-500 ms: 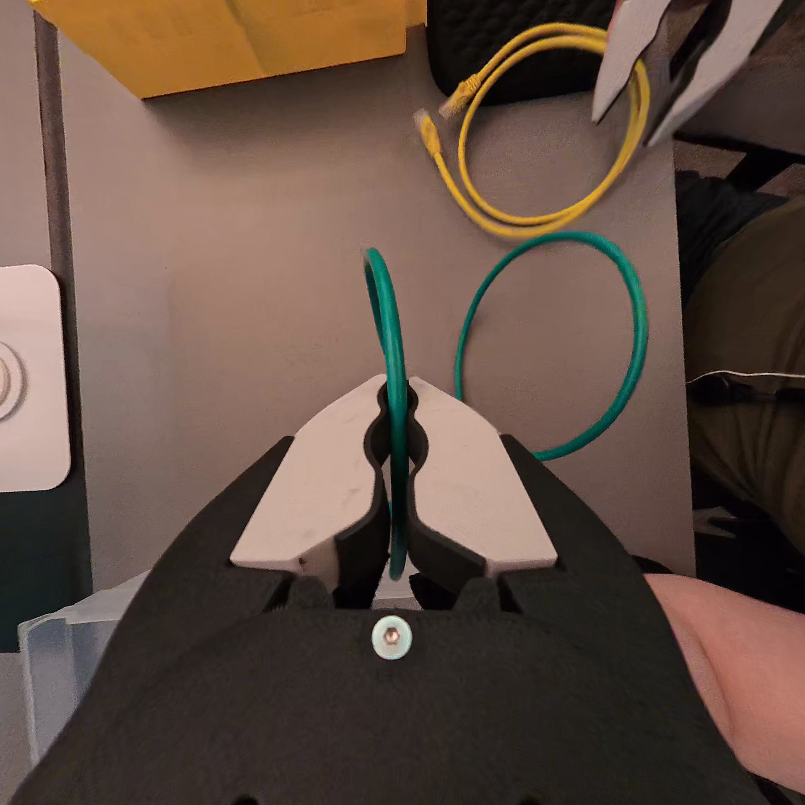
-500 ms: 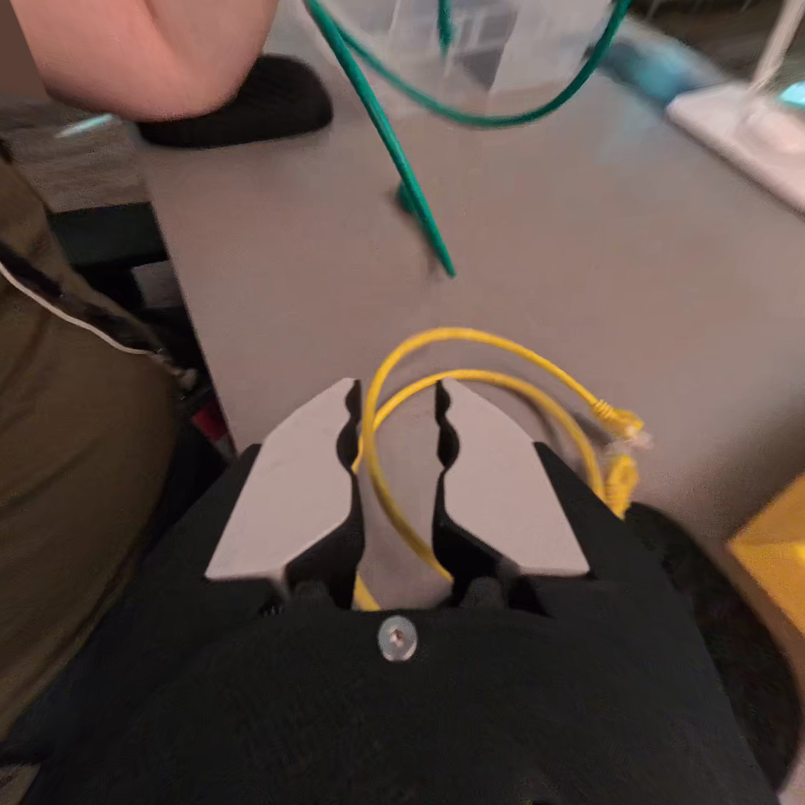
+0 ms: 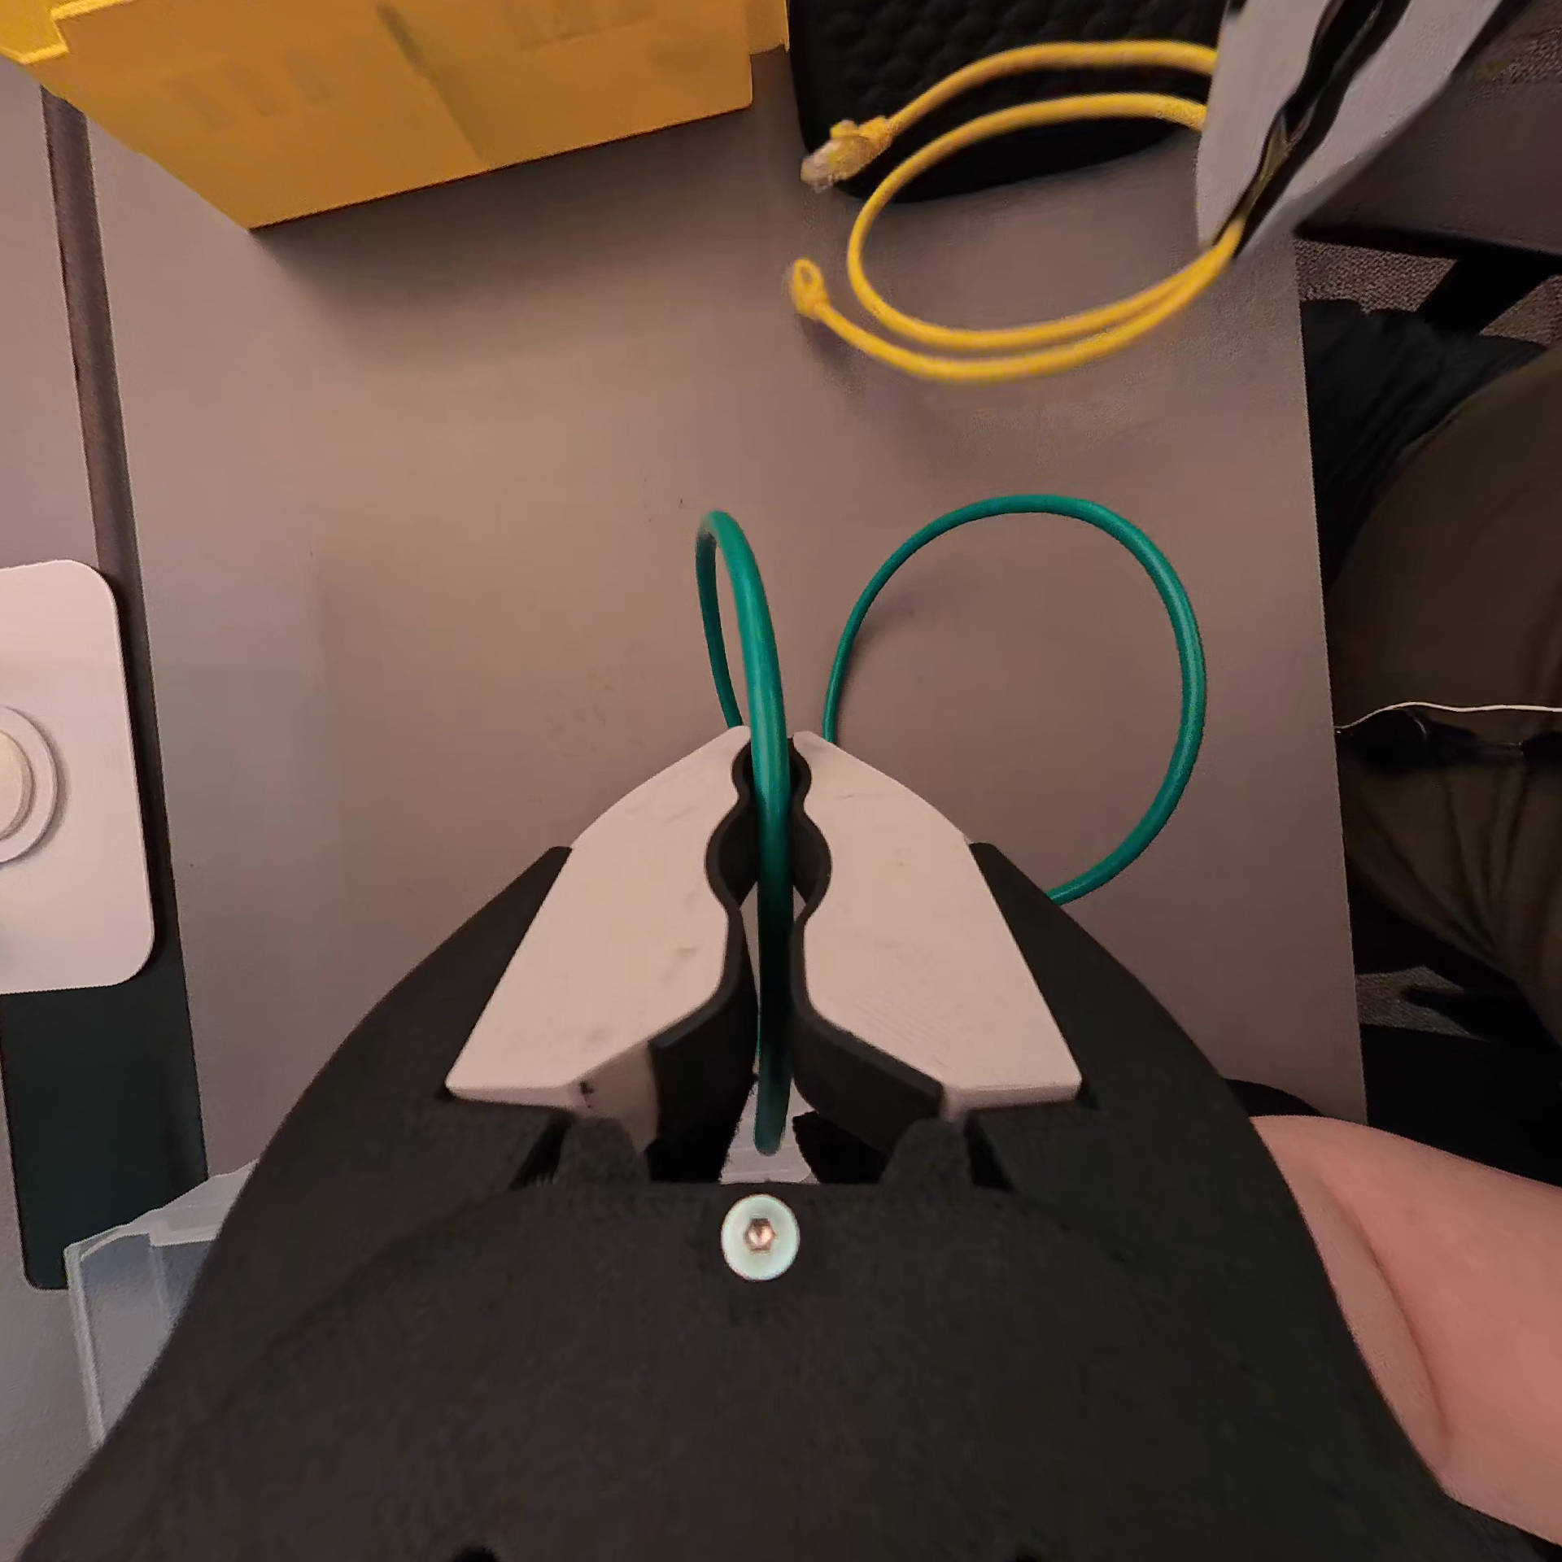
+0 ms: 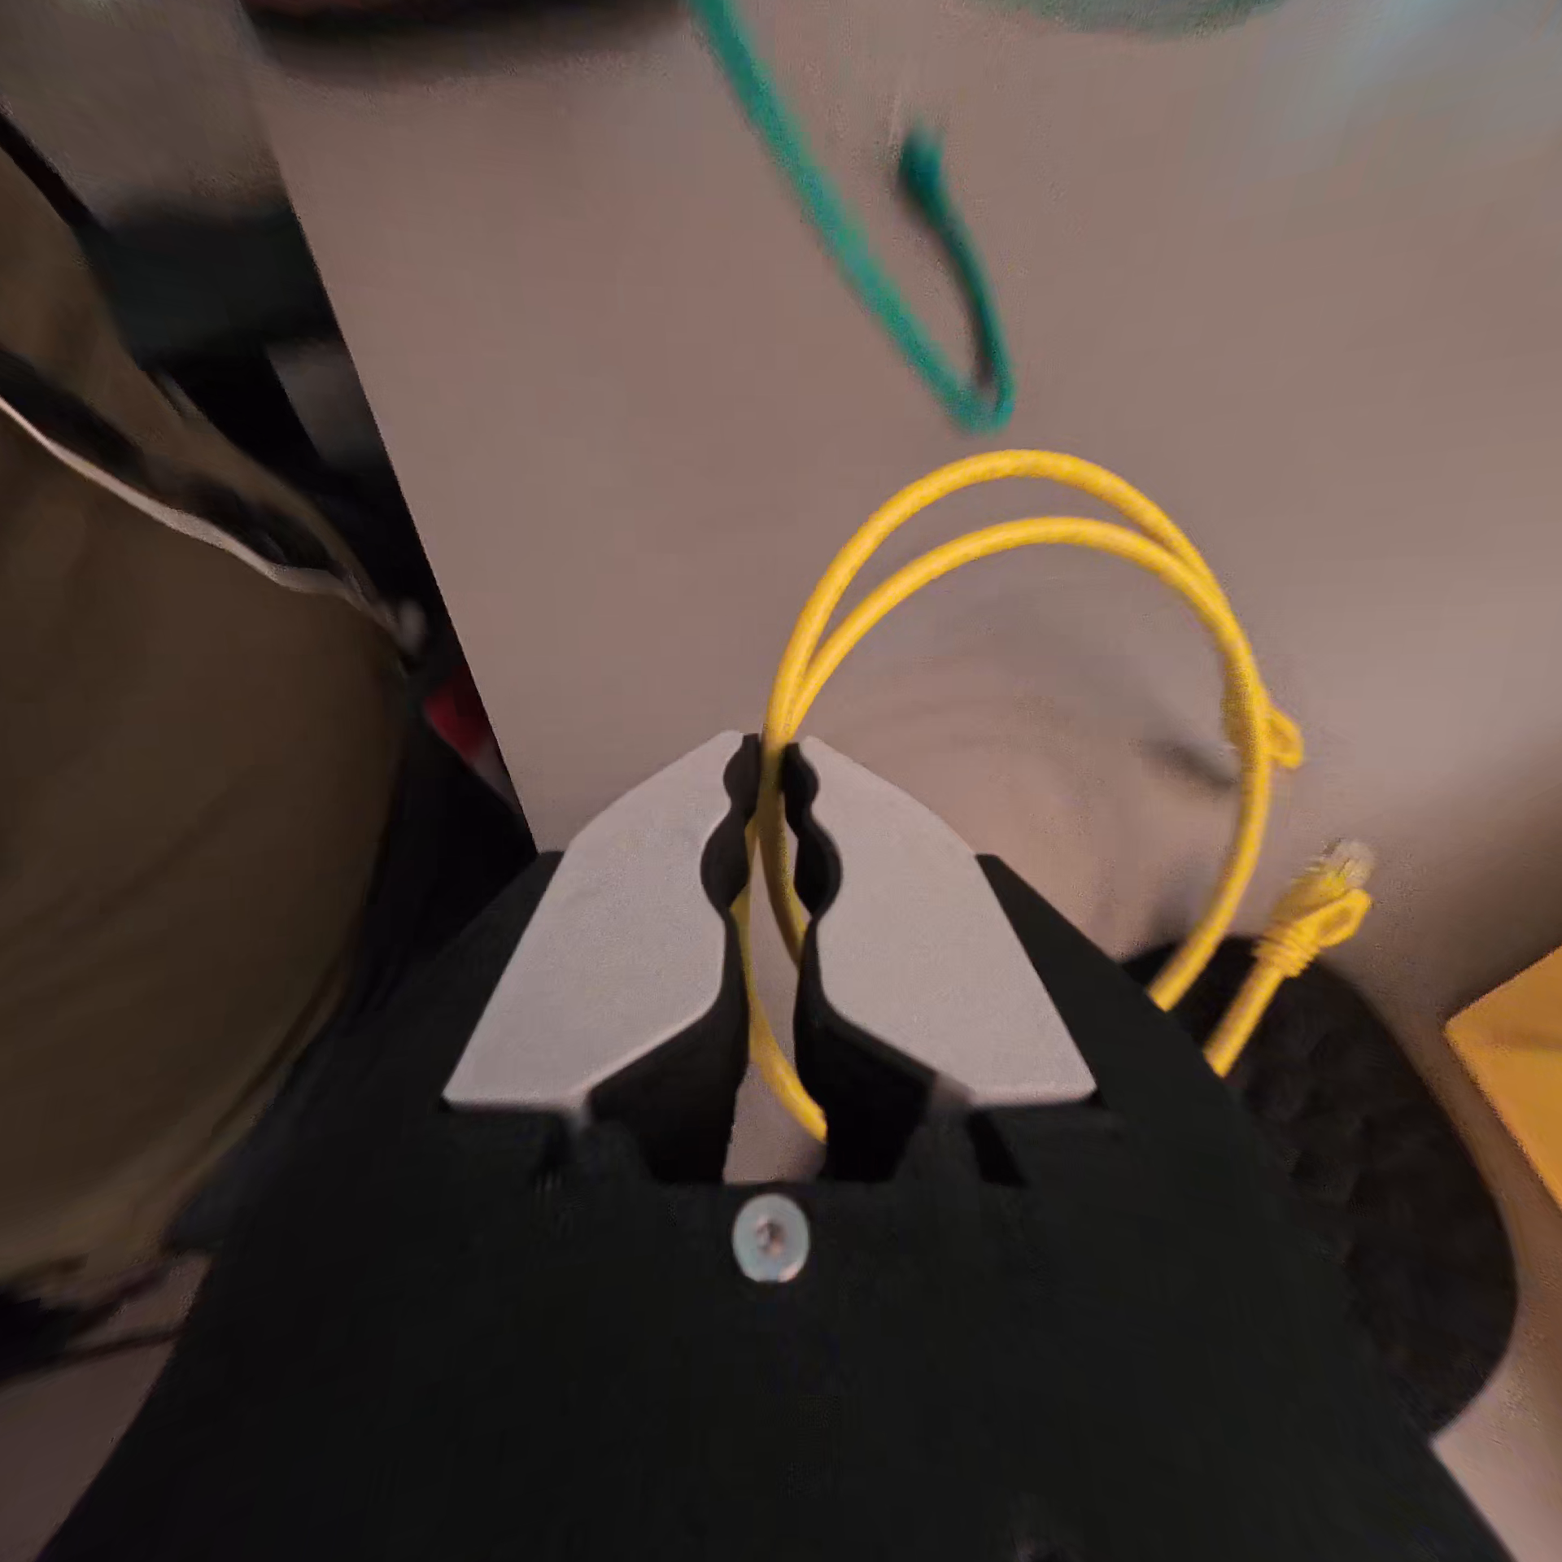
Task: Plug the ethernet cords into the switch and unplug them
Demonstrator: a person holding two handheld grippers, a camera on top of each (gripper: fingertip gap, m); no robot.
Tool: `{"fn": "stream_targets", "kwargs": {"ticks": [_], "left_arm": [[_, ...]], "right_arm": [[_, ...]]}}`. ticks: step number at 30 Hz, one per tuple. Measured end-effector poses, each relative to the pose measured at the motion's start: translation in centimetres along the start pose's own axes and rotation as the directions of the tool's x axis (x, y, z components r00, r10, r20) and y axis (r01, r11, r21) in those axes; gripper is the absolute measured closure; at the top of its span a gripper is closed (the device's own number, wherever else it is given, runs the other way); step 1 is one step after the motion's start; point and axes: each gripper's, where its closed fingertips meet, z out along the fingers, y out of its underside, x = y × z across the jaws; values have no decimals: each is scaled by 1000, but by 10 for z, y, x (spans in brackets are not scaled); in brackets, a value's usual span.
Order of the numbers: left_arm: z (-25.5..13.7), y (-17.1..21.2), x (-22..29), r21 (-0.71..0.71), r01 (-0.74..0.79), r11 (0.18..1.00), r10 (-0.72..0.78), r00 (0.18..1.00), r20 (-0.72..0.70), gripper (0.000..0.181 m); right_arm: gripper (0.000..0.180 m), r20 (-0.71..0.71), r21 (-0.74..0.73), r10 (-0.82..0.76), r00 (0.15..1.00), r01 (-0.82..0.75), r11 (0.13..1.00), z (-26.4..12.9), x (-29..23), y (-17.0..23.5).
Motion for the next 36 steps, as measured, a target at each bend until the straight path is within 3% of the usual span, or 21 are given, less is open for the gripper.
{"fn": "stream_targets", "kwargs": {"ticks": [1,3,7,10,12,15,18,21,23,25,29,33,36], "left_arm": [[0,0,0,2,0,1000,0,1000,0,179],[-2,0,-1,7,1,1000,-1,1000,5,180],[-5,1,-3,21,9,1000,-9,1000,6,180],[-7,0,-3,31,4,1000,-5,1000,11,179],[-8,0,-3,35,1,999,-2,1000,8,179],[-6,-1,-3,32,-1,999,0,1000,7,179],[-4,0,-4,23,1,1000,-1,1000,4,179],[-2,0,-5,20,2,1000,-2,1000,4,179],[-2,-2,-5,26,2,1000,-2,1000,2,179],[-1,-4,-5,30,1,1000,-1,1000,4,179],[0,-7,-4,37,-8,999,8,1000,4,179],[-2,-15,-3,72,-31,997,29,999,17,179],[-5,-28,2,130,-37,991,38,999,-3,180]], "right_arm": [[173,25,116,25,999,-28,993,-14,6,-20],[174,57,346,73,996,-88,934,-51,28,-56],[174,48,684,170,984,-156,713,-143,87,-100],[174,-74,780,171,983,-49,624,-201,122,-113],[174,-207,730,183,961,28,682,-217,148,-108],[174,-364,548,173,915,60,835,-207,193,-81],[174,-454,219,151,878,-54,974,-164,235,-20],[173,-425,-105,90,900,-148,983,-112,242,43],[171,-361,-217,129,924,-218,952,-86,236,69],[168,-346,-222,127,930,-212,952,-71,233,71],[153,-367,-44,162,916,-191,981,-72,227,32],[138,-417,70,43,908,-15,997,-83,201,-13],[116,-301,204,-66,951,131,970,-57,136,-65]]}}
